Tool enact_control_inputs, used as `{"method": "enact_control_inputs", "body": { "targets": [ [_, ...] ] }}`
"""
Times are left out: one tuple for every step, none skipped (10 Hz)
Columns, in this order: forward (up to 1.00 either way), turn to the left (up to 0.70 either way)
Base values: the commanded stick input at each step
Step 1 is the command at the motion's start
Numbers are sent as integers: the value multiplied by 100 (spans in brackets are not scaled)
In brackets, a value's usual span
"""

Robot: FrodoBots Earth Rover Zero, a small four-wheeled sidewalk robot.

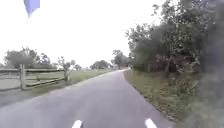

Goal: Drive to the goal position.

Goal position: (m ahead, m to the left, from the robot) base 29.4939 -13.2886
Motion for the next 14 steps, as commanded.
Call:
{"method": "enact_control_inputs", "body": {
  "targets": [
    [80,3],
    [80,3],
    [80,3],
    [80,3],
    [80,3],
    [80,3],
    [80,3],
    [80,3],
    [80,3],
    [80,3],
    [80,3],
    [80,3],
    [80,3],
    [80,3]
  ]
}}
